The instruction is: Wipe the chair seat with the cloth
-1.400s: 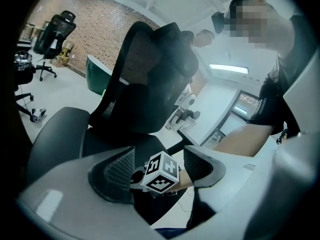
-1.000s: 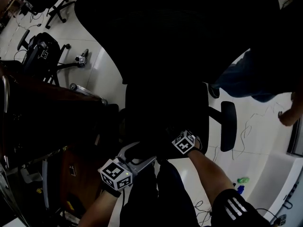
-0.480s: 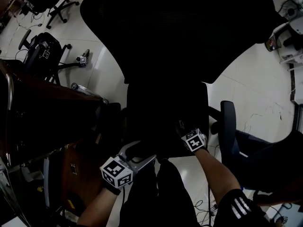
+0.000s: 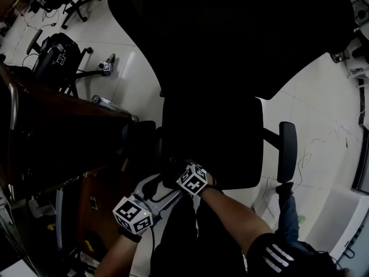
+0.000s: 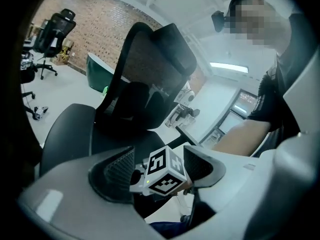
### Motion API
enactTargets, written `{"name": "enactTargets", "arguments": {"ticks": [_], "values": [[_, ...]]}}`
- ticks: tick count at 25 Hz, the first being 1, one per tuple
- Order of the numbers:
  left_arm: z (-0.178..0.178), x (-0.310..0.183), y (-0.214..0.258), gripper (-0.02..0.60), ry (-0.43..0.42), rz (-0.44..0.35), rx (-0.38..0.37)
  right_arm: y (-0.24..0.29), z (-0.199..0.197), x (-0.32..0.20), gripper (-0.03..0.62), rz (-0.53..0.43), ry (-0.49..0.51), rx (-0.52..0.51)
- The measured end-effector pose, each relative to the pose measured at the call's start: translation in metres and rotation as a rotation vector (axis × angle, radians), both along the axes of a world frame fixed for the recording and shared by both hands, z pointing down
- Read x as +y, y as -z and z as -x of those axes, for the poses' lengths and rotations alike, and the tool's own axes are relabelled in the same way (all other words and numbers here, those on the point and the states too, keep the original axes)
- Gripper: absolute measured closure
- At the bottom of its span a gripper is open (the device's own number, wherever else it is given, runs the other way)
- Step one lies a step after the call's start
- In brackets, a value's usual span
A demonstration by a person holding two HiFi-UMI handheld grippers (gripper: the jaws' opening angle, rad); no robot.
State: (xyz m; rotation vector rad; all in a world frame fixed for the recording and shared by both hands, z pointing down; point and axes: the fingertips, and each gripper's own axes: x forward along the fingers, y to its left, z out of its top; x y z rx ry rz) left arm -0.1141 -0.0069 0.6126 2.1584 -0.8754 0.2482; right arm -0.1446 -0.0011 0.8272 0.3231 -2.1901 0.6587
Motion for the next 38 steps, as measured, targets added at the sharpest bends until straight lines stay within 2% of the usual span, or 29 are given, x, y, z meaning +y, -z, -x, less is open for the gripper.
{"name": "enactTargets", "arguments": {"ticks": [4, 12, 16, 23, 29, 33, 38], "values": [[0.007, 0.004, -0.006, 0.253, 0.017, 0.012, -0.002, -0.018, 0.022, 0.022, 0.548, 0.015, 0.037, 0.025], [-0.007, 0.005, -0.015, 0.253, -0.004, 0.04, -0.008, -0.033, -0.001, 0.051, 0.548, 0.009, 0.119, 0.051], [-0.03, 0.0, -0.014, 0.253, -0.039, 0.042, 0.001, -0.048, -0.063, 0.06, 0.548, 0.015, 0.092, 0.118], [-0.081, -0.005, -0.016, 0.253, -0.108, 0.047, 0.027, -0.058, -0.201, 0.061, 0.548, 0.032, -0.026, 0.244], [-0.119, -0.014, -0.011, 0.253, -0.164, 0.05, 0.041, -0.05, -0.297, 0.049, 0.548, 0.032, -0.16, 0.341], [-0.133, -0.018, -0.004, 0.253, -0.179, 0.04, 0.046, -0.045, -0.334, 0.049, 0.548, 0.031, -0.208, 0.39], [-0.134, -0.016, 0.001, 0.253, -0.176, 0.041, 0.036, -0.038, -0.354, 0.045, 0.548, 0.038, -0.291, 0.443]]}}
